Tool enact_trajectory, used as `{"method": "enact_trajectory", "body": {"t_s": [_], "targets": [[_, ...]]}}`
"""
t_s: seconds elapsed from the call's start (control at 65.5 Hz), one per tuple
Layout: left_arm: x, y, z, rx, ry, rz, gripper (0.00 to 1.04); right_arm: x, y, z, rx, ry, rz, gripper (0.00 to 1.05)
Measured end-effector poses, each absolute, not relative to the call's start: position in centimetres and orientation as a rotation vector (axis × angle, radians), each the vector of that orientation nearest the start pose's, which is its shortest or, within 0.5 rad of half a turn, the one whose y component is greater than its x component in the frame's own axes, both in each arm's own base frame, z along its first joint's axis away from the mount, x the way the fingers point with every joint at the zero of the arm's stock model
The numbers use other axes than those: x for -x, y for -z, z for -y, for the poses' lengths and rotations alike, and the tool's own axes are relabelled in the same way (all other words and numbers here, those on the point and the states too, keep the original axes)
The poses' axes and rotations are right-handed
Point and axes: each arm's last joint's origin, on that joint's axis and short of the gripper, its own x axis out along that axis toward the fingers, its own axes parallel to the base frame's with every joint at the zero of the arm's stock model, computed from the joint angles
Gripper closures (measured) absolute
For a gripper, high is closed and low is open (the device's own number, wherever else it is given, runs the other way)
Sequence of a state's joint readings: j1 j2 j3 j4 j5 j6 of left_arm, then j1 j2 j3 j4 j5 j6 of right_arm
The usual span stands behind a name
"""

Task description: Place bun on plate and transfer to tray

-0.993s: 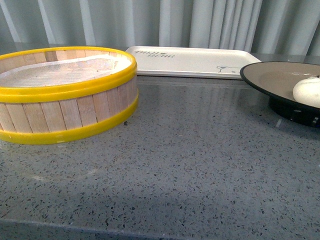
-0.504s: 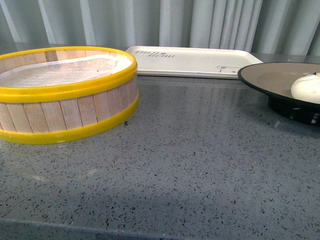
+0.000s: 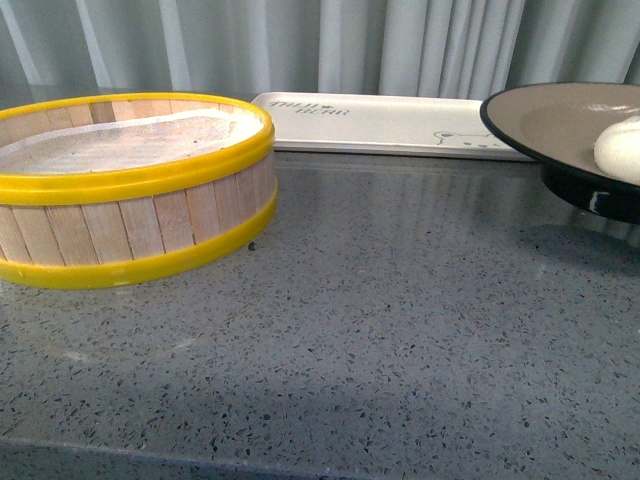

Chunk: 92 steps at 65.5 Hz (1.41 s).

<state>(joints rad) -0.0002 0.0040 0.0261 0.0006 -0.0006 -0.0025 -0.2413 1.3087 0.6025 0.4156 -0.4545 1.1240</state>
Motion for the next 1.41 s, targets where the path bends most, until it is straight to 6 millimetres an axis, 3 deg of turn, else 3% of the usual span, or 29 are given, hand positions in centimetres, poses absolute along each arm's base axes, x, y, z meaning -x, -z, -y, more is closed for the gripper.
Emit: {"method": "enact_trajectory", "body": {"t_s": [0.122, 0.305, 0.535, 0.687, 0.886, 1.222, 1.405], "targets": [[-9.6, -17.2, 0.0, 0.002, 0.000, 0.023, 0.07, -27.0, -22.4, 5.1, -1.212, -0.050, -0.358, 1.02], [-9.6, -17.2, 0.0, 0.002, 0.000, 0.023, 0.07, -30.7, -23.9, 5.4, -1.202, -0.068, -0.334, 1.02], [-9.6, -17.2, 0.0, 0.002, 0.000, 0.023, 0.07, -37.0, -25.1, 5.2, -1.196, -0.091, -0.364, 1.02], [-9.6, -17.2, 0.0, 0.002, 0.000, 0.023, 0.07, -42.6, -25.5, 4.8, -1.212, -0.108, -0.394, 1.02], [-9.6, -17.2, 0.0, 0.002, 0.000, 0.023, 0.07, -47.5, -25.4, 4.6, -1.216, -0.127, -0.420, 1.02], [-9.6, -17.2, 0.0, 0.002, 0.000, 0.023, 0.07, -51.5, -24.0, 2.4, -1.173, -0.182, -0.507, 1.02], [-9.6, -17.2, 0.0, 0.002, -0.001, 0.023, 0.07, -52.1, -23.5, 1.9, -1.159, -0.192, -0.524, 1.02]]}}
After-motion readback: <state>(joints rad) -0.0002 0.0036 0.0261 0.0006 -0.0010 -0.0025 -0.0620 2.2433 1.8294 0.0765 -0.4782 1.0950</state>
